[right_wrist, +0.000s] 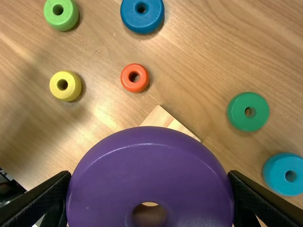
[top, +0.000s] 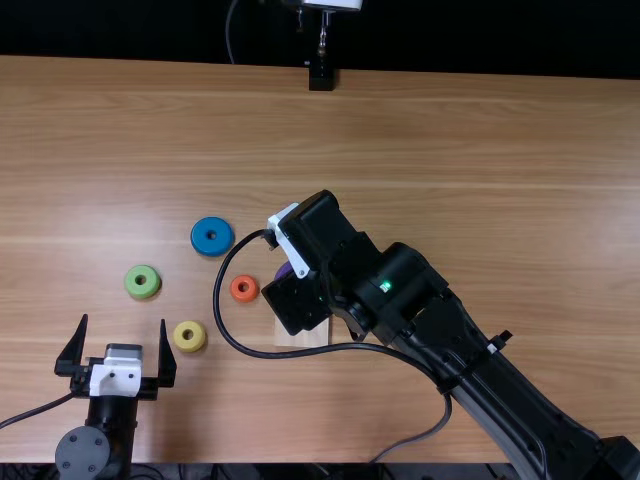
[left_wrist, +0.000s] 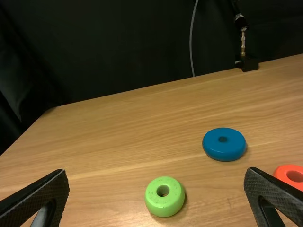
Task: Build the Hanoi tower: stack the rings onto the peg from bottom to top in this color order: purple, dark blue, light blue, dark green, light green, yellow, orange.
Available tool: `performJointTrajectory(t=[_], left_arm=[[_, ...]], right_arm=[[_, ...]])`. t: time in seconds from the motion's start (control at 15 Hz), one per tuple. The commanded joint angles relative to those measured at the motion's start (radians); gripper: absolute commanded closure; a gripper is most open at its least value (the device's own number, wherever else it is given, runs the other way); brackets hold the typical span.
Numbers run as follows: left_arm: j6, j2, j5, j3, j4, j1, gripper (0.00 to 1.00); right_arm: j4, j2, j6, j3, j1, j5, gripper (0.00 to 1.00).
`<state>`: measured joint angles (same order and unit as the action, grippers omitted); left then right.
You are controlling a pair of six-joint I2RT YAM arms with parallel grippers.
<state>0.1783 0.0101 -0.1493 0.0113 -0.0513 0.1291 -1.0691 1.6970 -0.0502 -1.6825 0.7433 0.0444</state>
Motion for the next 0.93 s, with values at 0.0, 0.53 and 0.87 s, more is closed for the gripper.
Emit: performJointTrajectory(t=[0.0, 0.53, 0.87], left_arm=[[-0.007, -0.010, -0.005, -0.011, -0.033, -0.008, 0.00], [-0.007, -0.010, -0.005, -0.011, -0.033, -0.009, 0.00], [-0.007, -0.010, -0.005, -0.011, -0.033, -0.008, 0.00]], right_arm=[[0.006, 0.012, 0.004, -0.013, -0.002, 0.003, 1.00], [0.002, 0.012, 0.004, -0.013, -0.016, 0.003, 1.00], [0.002, 0.012, 0.004, -0.006, -0.025, 0.002, 1.00]])
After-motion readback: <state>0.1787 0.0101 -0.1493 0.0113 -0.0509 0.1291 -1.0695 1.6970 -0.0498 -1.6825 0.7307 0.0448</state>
